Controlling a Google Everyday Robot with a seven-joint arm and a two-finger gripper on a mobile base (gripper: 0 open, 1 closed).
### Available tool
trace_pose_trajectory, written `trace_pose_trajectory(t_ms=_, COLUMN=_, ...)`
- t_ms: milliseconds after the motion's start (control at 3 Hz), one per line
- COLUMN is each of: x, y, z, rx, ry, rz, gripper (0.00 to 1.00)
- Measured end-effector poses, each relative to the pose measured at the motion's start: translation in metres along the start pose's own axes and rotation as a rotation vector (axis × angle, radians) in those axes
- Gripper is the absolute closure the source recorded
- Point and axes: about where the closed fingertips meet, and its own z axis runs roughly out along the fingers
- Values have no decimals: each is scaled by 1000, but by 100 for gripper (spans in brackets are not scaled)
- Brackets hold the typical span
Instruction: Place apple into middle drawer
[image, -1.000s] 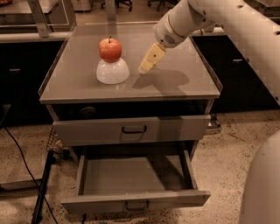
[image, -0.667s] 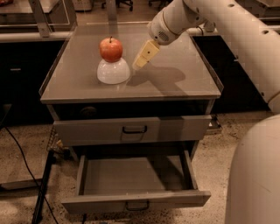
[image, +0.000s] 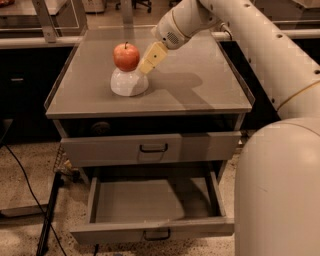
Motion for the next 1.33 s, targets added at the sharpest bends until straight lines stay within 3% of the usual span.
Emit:
trace_pose_trajectory(t_ms=667, x=-15, y=9, z=30, rx=-81, ry=-52, rz=15, gripper=0)
trace_pose_trajectory(t_ms=1333, x=-29, y=8, z=42, rx=-96, ry=-99, rz=25, gripper=0)
